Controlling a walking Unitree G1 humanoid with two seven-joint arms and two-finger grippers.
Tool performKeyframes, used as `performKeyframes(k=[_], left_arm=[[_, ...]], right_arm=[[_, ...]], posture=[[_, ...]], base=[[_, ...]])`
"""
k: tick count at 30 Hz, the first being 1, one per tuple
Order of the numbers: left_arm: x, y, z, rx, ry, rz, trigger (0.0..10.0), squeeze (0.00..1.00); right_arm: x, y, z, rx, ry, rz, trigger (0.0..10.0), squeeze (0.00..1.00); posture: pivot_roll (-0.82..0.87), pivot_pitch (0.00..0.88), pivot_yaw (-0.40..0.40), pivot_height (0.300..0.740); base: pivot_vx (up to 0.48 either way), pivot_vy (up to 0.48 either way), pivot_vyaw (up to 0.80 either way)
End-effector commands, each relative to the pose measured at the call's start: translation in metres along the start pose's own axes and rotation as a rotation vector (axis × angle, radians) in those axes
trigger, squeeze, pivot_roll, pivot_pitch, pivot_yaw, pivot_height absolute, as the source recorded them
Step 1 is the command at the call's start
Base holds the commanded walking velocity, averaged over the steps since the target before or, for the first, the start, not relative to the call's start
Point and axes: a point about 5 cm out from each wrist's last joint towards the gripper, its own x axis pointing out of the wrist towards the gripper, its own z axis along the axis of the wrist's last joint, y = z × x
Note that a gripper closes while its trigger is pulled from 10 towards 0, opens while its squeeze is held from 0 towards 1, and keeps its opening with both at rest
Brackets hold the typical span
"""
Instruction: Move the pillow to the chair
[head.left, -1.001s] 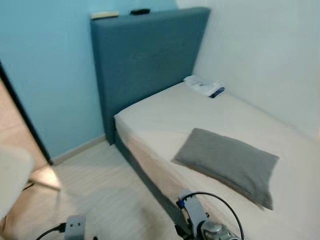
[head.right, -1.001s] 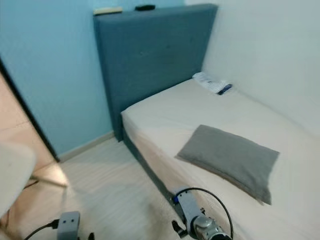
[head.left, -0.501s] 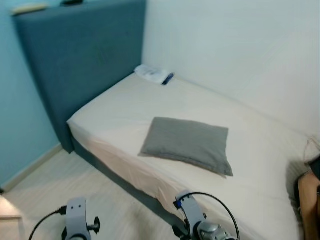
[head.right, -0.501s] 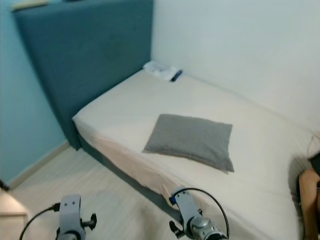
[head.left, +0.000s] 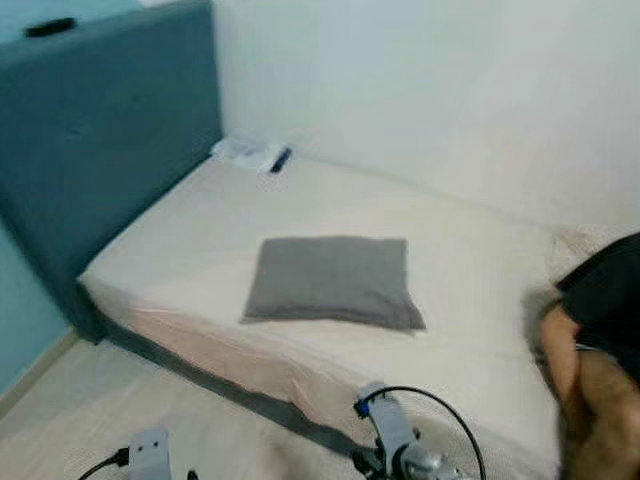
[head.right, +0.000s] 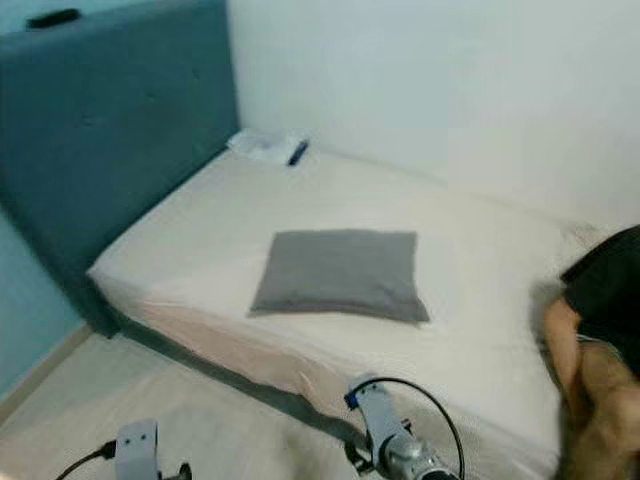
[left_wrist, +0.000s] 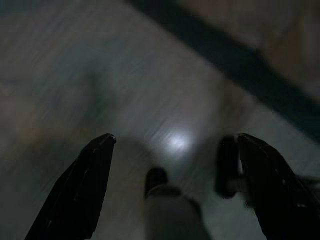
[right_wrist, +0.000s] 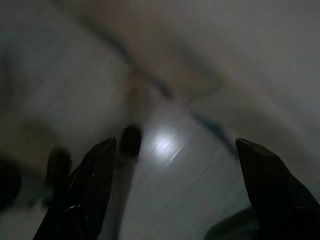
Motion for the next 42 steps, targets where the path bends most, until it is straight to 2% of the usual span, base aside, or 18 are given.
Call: performKeyframes(k=[1,4,8,15,21,28,42], left_arm=[[-0.003,0.004,-0.007,0.0,0.011,0.007,10.0,0.0],[-0.002,0.004,-0.004,-0.004,-0.001,0.003,10.0,0.0],[0.001,0.002,0.005,0.007,-0.024,-0.007,10.0,0.0],[0.002,0.001,0.009,0.007,-0.037,-0.011,10.0,0.0],[0.001,-0.001,0.006,0.013,-0.031,-0.02,10.0,0.0],[0.0,-0.005,0.003,0.023,-0.024,-0.041,10.0,0.0],[0.002,-0.01,0.008,0.074,-0.044,-0.065,10.0,0.0]], right_arm=[[0.002,0.004,0.023,0.075,-0.101,0.027,10.0,0.0],[0.003,0.008,0.047,0.128,-0.19,0.068,10.0,0.0],[0.004,0.016,0.067,0.11,-0.252,0.121,10.0,0.0],[0.004,0.016,0.069,0.09,-0.253,0.123,10.0,0.0],[0.003,0.016,0.07,0.112,-0.273,0.143,10.0,0.0],[0.002,0.013,0.08,0.106,-0.299,0.128,10.0,0.0],[0.001,0.008,0.09,0.169,-0.333,0.103,10.0,0.0]], posture=[[0.01,0.065,-0.095,0.74],[0.01,0.065,-0.095,0.74],[0.01,0.066,-0.096,0.74],[0.01,0.068,-0.097,0.74],[0.0,0.062,-0.098,0.74],[-0.01,0.048,-0.09,0.74],[-0.01,0.056,-0.076,0.74]], base=[[0.247,0.0,0.0],[0.282,0.0,0.0],[0.361,0.0,0.0],[0.377,0.0,-0.11],[0.369,0.0,-0.26],[0.0,0.0,0.0],[0.0,0.0,-0.76]])
